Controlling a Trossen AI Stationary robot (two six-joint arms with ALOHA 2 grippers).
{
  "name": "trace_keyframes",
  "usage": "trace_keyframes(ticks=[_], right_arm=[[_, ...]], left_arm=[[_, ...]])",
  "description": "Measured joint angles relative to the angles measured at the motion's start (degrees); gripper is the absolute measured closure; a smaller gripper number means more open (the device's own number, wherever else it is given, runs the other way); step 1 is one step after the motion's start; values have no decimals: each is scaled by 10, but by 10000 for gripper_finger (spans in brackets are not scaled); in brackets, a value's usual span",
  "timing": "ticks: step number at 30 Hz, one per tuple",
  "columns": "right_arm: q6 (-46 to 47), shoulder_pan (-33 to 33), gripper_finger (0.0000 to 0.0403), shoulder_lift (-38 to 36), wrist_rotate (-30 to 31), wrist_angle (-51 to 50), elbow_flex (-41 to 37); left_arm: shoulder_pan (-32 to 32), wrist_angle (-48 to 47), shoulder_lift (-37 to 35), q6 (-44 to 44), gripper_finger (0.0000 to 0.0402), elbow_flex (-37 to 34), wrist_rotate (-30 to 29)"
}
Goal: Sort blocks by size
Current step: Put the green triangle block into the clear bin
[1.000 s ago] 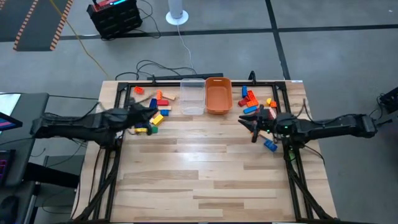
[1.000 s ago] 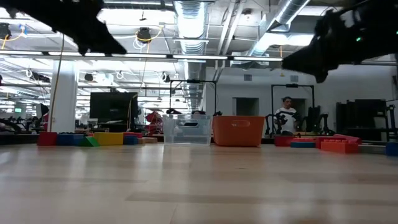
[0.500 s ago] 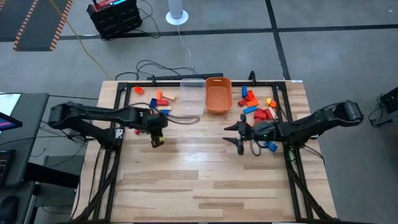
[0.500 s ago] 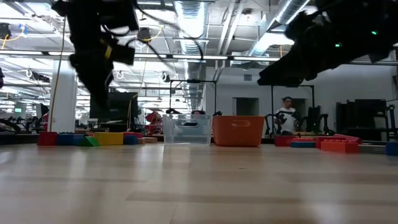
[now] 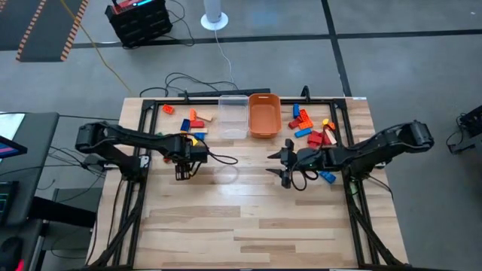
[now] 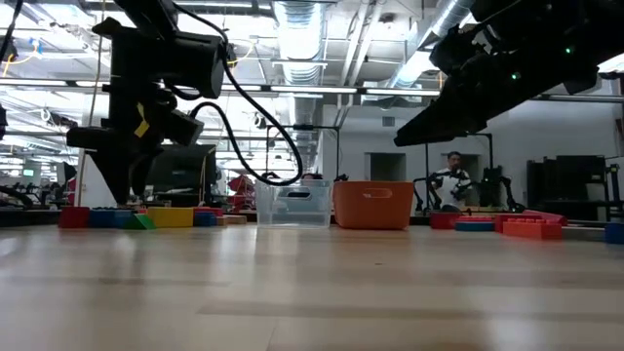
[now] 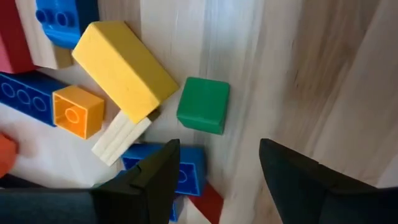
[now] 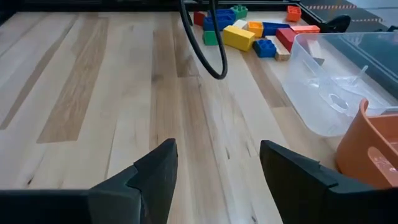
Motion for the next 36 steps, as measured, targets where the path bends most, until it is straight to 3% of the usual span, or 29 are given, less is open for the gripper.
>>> trace_keyframes(ticks=[8, 16, 24, 30, 36], right_arm=[[-4, 0, 146, 0, 0, 0, 0], [-15, 0, 146, 0, 1, -3, 0], [-15, 0, 148, 0, 1, -22, -1], [-15, 0, 148, 0, 1, -21, -1], [-15, -1, 148, 0, 1, -10, -1]], left_arm=[[0, -9, 0, 15, 185, 0, 0], [0, -10, 0, 95, 185, 0, -5], [2, 63, 0, 127, 185, -44, -7], [6, 87, 0, 110, 185, -57, -46], [42, 117, -1, 119, 186, -71, 9]])
